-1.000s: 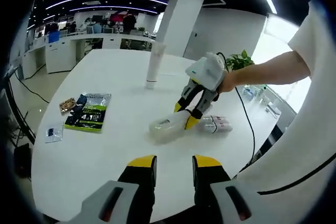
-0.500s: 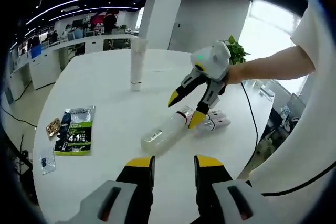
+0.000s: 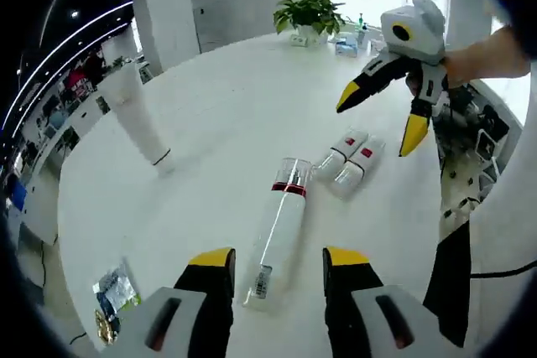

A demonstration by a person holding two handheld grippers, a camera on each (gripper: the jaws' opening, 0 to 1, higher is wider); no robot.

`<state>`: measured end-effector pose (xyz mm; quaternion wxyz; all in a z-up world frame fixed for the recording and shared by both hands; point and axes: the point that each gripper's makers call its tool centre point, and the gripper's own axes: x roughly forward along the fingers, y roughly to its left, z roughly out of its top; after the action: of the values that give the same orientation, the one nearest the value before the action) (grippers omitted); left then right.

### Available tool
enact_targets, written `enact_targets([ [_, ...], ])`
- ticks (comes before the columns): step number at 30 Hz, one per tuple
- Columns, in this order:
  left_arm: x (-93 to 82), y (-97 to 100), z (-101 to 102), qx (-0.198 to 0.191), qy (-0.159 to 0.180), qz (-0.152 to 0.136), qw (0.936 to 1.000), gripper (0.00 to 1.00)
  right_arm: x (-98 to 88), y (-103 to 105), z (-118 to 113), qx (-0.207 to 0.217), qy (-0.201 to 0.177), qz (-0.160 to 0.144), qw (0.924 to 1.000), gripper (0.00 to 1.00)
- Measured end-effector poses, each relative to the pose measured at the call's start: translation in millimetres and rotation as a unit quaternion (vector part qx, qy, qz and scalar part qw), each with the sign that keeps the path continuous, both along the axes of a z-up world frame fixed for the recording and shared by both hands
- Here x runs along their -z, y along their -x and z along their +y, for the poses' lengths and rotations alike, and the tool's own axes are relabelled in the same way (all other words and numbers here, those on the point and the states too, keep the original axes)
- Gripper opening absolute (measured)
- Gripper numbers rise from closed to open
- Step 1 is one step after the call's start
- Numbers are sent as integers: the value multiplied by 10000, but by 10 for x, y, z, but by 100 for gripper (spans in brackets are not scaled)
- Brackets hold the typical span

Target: Arrange the skincare products in the storage area until every visible bottle or jar stands upright without overlapping.

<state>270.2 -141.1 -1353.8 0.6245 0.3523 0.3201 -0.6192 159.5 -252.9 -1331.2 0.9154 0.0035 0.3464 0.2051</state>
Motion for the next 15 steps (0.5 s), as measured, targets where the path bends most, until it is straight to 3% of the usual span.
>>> enact_targets([
  [7, 231, 79, -307, 603, -451, -57, 9971, 41, 17, 275, -101, 814, -185, -21, 9965, 66],
  [11, 342, 78, -338, 837, -700, -97, 9940, 38, -67, 310, -251, 1265, -71, -249, 9916, 67],
  [15, 431, 51, -310, 875, -882, -152, 9921, 35, -57, 371, -287, 1348, -93, -229, 9906, 69],
])
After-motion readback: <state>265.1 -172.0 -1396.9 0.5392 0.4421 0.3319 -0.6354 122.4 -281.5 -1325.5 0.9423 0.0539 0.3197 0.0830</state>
